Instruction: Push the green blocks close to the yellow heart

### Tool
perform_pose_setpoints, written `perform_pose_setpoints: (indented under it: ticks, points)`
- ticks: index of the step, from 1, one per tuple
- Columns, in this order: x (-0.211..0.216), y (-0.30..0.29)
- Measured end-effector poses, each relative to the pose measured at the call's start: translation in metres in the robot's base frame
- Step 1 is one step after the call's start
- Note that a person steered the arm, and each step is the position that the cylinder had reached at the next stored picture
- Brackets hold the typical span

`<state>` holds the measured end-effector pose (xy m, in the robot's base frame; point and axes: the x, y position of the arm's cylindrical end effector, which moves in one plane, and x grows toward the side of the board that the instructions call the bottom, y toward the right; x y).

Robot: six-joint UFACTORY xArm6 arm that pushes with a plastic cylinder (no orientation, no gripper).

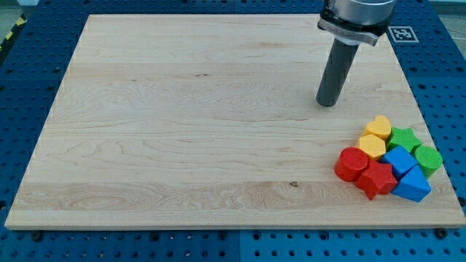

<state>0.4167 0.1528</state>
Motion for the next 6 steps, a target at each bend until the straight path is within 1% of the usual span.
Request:
perform_pose_setpoints:
  ticks: [1, 2, 3, 4, 5, 6]
  points:
    - [-0.034, 0.034]
    - [-0.022, 0.083]
    - [0.026, 0.123]
    - [0.083, 0.159]
    - [0.12, 0.192]
    - [0.141, 0.188]
